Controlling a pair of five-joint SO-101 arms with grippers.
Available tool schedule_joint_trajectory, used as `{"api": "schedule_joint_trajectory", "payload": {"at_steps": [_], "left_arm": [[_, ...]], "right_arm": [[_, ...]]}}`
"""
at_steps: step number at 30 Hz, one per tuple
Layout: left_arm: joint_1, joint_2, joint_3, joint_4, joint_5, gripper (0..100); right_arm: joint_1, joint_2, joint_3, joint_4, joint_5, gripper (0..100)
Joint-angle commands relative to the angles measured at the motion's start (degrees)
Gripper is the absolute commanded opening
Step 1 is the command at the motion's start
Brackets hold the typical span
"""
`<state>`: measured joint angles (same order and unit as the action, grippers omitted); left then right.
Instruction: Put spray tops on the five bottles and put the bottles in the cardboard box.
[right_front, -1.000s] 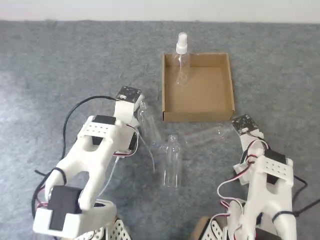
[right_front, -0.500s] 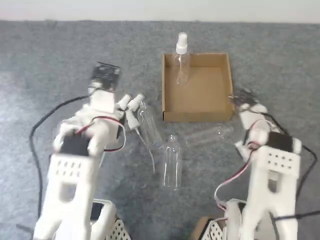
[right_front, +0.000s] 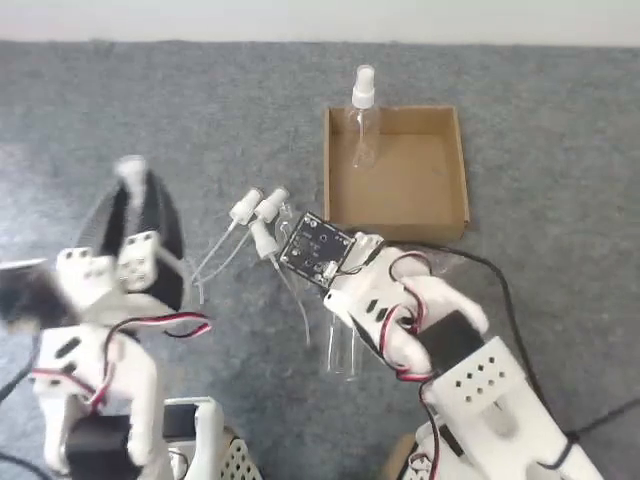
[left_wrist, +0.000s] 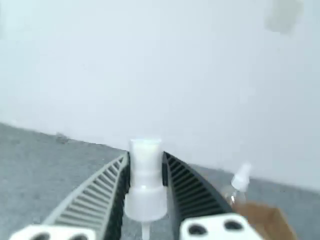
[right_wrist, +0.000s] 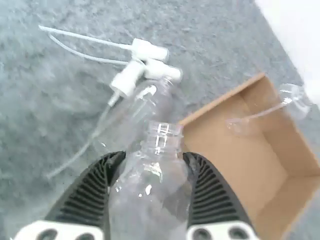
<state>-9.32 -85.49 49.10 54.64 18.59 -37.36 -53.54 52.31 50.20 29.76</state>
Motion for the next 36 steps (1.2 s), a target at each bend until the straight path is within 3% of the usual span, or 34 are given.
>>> {"api": "schedule_joint_trajectory", "payload": {"at_steps": [1,5,8,12,19,27,33,36], "left_arm": [[-4.3,-6.6,4.2,-6.9,11.5,1],[-4.1,-11.2,8.8,-9.6,15.4,1],[0.4,-13.1,12.6,-12.3,15.5,1],[6.5,-13.8,16.6,-16.1,15.3,1],[6.5,-14.0,17.0,-16.5,15.3,1],[6.6,-14.0,17.0,-16.7,15.4,1],[6.4,-14.1,16.7,-16.6,15.1,1],[4.7,-14.1,17.2,-16.4,12.7,1]], "right_arm": [[-1.6,-2.0,5.1,-7.2,-4.3,0.6],[-6.3,-3.2,11.9,-11.4,-3.2,0.6],[-9.3,-4.8,12.8,-13.9,-1.8,0.6],[-10.9,-5.2,16.6,-22.5,-8.3,0.6],[-11.1,-5.5,24.0,-37.2,-10.2,0.6],[-16.6,-5.6,24.7,-37.9,-9.9,0.6],[-16.5,-5.6,25.4,-36.9,-9.8,0.6],[-11.2,-6.5,21.4,-26.9,-7.7,0.6]]}}
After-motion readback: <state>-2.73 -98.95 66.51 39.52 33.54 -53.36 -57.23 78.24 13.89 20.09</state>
